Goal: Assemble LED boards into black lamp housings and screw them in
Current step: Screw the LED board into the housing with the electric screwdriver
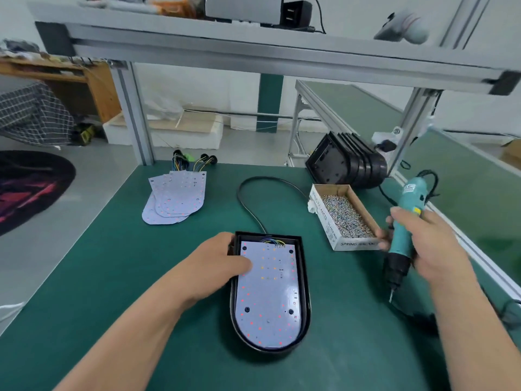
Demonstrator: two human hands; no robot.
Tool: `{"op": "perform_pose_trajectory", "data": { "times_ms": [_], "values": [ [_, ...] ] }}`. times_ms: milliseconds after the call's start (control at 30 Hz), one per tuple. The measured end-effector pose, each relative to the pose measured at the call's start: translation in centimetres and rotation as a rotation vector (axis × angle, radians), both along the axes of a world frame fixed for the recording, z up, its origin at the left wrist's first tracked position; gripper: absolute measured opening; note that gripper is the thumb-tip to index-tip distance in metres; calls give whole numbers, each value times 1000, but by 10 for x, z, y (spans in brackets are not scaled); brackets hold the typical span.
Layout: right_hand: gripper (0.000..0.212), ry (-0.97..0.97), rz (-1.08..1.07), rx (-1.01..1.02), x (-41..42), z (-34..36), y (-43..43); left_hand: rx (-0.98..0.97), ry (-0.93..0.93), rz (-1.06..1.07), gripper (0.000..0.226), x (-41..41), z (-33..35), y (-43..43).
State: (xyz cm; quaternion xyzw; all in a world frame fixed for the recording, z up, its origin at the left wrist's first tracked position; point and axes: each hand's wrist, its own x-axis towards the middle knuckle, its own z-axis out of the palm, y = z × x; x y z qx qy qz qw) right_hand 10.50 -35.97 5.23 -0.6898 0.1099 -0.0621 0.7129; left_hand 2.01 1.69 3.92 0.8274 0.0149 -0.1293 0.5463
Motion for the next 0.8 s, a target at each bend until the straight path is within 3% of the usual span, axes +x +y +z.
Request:
{"op": "perform_pose_trajectory", "data": {
  "times_ms": [200,333,433,500,600,700,800],
  "values": [
    [17,140,24,-542,-5,-6,-23,-16,-6,72,48,2,0,-1],
    [31,205,18,-1089,-10,2,-21,-3,-24,137,20,3,-1,-2],
    [59,246,40,-1133,-8,1,-21,-9,-32,146,23,6,-5,-1],
    [65,250,54,-1133,-7,-2,-20,3,-45,170,22,8,-8,-1],
    [62,190,-57,-1173,-10,-3,-17,14,-63,228,24,10,-14,-2],
    [46,-79,-158,-1204,-14,1,1,-5,-58,258,30,12,-16,-2],
    [31,-350,35,-1160,-8,8,44,-37,-42,240,29,12,-13,-2]
  ]
}}
